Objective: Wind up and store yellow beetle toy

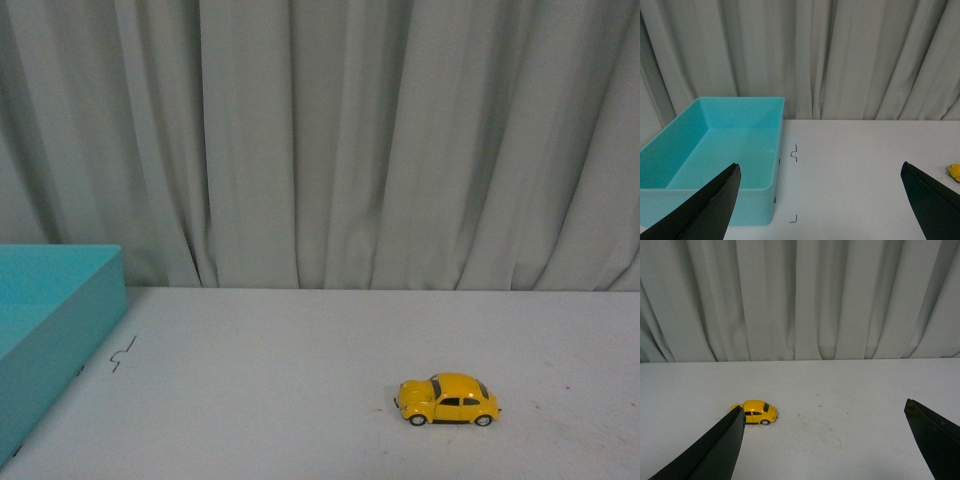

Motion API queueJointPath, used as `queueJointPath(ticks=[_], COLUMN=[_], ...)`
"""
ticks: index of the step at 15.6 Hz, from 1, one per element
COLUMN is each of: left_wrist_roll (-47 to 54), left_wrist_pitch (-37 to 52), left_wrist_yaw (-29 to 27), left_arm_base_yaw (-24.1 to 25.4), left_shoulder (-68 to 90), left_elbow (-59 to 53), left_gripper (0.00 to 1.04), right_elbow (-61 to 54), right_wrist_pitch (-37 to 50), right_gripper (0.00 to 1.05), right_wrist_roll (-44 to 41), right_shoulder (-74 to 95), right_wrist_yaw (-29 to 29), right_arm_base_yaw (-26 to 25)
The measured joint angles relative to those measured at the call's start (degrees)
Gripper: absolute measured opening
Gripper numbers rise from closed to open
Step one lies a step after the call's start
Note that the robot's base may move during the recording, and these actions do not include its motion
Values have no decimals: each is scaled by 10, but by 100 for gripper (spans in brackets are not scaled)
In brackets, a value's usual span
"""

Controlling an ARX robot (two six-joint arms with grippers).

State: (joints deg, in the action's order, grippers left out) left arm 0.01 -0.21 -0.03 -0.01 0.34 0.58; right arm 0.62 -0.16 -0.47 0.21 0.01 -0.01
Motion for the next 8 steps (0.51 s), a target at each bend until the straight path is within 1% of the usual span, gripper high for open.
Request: queueJointPath(ticks=[8], left_wrist_roll=[0], left_wrist_pitch=[0], left_wrist_yaw=[0], left_arm_base_yaw=[0], left_shoulder=[0], left_elbow=[0], left_gripper=[98], right_elbow=[0], right_wrist_pitch=[0], right_gripper=[98], right_wrist_roll=[0], right_shoulder=[0], right_wrist_yaw=[0], right_arm_base_yaw=[0])
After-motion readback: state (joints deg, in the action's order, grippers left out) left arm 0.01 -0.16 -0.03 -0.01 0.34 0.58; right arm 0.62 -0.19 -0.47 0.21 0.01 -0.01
